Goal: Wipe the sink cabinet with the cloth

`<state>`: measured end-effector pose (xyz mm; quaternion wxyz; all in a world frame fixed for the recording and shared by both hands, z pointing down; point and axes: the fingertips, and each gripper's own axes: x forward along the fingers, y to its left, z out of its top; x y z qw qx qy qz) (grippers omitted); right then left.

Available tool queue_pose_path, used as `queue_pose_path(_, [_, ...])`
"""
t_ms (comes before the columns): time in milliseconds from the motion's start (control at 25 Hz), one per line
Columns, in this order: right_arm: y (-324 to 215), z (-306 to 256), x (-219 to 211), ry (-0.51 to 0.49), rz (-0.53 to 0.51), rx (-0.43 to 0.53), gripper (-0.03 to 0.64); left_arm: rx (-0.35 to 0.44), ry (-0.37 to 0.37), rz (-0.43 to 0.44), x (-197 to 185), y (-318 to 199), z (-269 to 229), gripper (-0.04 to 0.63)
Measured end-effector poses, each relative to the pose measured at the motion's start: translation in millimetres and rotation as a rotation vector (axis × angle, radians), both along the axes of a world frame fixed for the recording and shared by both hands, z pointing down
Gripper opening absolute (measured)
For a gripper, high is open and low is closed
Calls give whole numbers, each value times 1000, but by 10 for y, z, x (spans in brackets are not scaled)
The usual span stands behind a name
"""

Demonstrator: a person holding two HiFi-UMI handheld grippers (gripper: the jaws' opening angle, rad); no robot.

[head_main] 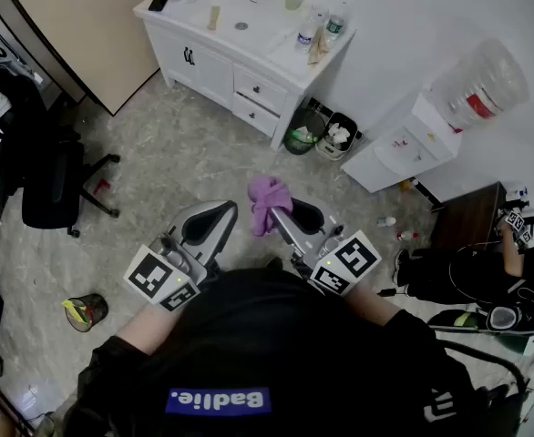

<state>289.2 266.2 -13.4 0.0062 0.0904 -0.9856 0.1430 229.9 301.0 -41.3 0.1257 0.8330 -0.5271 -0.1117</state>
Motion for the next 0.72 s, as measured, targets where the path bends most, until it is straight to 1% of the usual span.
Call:
queue_pose_path(480, [-11, 20, 7, -4, -7, 0, 58, 1, -7, 0, 35, -18, 25, 0])
queue_pose_path(720, [-68, 26, 88, -17, -12, -10, 60, 0, -12, -23, 78, -81, 14, 0])
